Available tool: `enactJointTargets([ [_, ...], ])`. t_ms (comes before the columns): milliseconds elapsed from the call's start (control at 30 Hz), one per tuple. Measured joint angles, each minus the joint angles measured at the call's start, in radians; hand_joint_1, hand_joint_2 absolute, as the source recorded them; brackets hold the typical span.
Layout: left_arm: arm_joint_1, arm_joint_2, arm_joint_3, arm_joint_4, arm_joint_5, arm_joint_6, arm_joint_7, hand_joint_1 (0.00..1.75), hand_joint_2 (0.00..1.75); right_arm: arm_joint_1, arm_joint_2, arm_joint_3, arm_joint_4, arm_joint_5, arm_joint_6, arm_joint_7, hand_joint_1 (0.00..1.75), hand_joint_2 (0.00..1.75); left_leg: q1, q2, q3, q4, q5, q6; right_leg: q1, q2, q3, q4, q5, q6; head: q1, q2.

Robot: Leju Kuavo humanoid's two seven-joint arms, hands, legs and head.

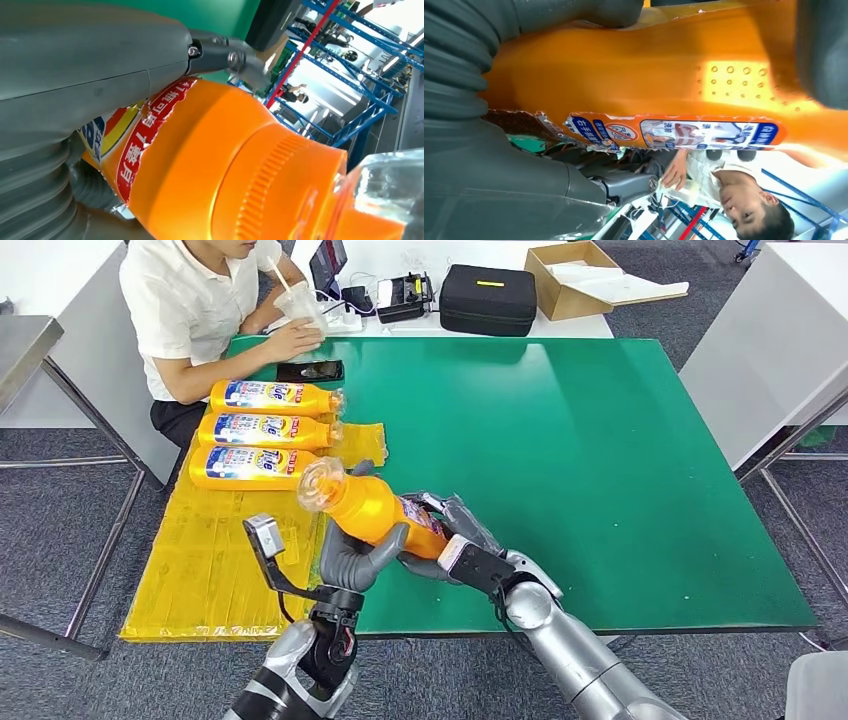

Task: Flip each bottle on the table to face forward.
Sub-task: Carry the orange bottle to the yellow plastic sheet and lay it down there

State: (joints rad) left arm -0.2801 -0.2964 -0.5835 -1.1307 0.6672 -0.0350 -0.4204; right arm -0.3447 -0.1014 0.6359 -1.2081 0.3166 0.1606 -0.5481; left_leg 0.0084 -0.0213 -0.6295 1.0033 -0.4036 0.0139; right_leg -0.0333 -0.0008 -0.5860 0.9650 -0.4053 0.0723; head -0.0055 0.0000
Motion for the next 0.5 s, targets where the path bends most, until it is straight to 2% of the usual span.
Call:
enactJointTargets([
  [67,0.0,0.0,0.007,0.0,0.009,-0.007,0.002,1.75,1.75,-0.001,0.001,0.002,0.0,0.0,0.0,0.001,0.31,1.75,0.0,0.0,0.0,0.0,0.0,0.0,0.0,0.0,0.0,0.0,0.0,0.0,0.0,0.0],
  [100,0.0,0.0,0.009,0.0,0.012,-0.009,0.003,1.75,1.75,-0.002,0.001,0.003,0.0,0.0,0.0,0.001,0.2,1.75,0.0,0.0,0.0,0.0,0.0,0.0,0.0,0.0,0.0,0.0,0.0,0.0,0.0,0.0],
  [267,0.0,0.0,0.019,0.0,0.023,-0.011,0.003,1.75,1.75,-0.003,0.006,0.007,0.0,0.001,0.0,0.005,0.0,1.75,0.0,0.0,0.0,0.0,0.0,0.0,0.0,0.0,0.0,0.0,0.0,0.0,0.0,0.0],
  [500,0.0,0.0,0.028,0.0,0.031,0.003,0.012,1.75,1.75,-0.003,0.012,0.014,0.0,0.029,-0.044,0.017,0.0,1.75,0.0,0.0,0.0,0.0,0.0,0.0,0.0,0.0,0.0,0.0,0.0,0.0,0.0,0.0],
])
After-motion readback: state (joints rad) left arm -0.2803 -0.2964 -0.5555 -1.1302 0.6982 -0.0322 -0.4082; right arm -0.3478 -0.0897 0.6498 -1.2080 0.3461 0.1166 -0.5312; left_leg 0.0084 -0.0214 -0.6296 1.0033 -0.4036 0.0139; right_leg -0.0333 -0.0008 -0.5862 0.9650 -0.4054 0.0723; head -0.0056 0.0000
